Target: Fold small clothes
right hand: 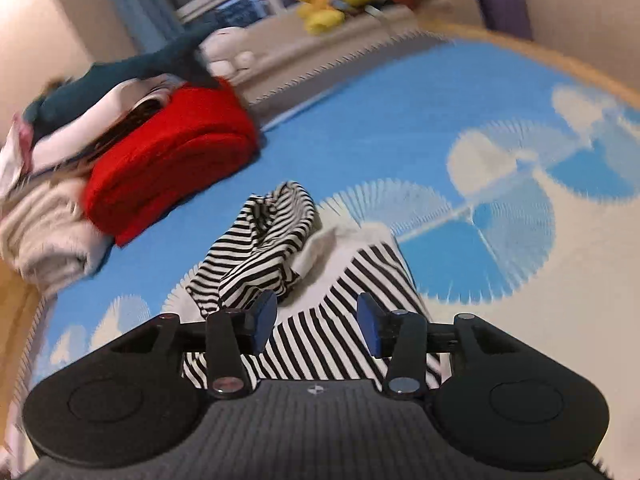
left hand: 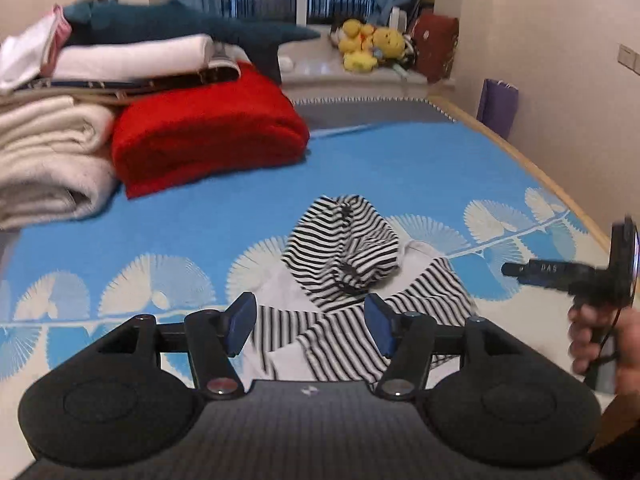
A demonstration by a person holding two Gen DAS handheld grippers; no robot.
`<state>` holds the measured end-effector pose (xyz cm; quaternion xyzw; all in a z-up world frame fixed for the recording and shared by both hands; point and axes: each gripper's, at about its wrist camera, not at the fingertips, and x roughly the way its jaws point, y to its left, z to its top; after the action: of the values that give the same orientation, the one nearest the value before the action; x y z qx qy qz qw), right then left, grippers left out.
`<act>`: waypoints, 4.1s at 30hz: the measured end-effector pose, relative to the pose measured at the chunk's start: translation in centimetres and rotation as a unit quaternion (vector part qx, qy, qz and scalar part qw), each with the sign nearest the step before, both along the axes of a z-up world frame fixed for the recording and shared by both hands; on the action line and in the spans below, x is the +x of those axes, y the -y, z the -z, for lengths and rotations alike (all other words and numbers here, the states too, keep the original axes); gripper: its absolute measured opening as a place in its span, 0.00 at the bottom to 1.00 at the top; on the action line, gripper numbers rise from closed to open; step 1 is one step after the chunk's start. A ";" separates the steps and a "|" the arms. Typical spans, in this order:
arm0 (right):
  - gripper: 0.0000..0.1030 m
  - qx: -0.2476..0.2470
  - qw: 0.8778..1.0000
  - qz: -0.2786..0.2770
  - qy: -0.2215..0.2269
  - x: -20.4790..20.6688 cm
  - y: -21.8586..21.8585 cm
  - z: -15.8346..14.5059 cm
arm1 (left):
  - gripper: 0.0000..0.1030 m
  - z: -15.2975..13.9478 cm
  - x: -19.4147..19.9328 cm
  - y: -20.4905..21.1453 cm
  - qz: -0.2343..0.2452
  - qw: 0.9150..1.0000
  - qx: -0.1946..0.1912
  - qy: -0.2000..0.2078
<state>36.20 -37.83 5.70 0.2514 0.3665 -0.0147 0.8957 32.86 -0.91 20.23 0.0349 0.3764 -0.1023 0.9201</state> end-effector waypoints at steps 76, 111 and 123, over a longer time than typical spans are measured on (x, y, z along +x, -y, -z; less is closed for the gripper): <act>0.07 0.075 0.996 0.026 -0.046 4.3 4.4 4.9 | 0.10 14.4 4.4 6.0 0.199 0.976 -0.092 -0.013; 0.01 0.050 0.982 -0.183 0.019 -2.6 -4.8 1.7 | 0.01 18.5 6.2 -5.8 -0.033 0.955 -0.293 -0.032; 0.45 0.069 0.980 -0.097 -0.158 -1.0 -2.9 12.2 | 0.48 26.3 7.6 -6.8 -0.125 0.937 -0.205 -0.254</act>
<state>35.18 -34.95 -6.52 0.2700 0.5259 0.0585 0.8044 40.42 5.86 -6.10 -0.2290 0.5694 -0.0670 0.7867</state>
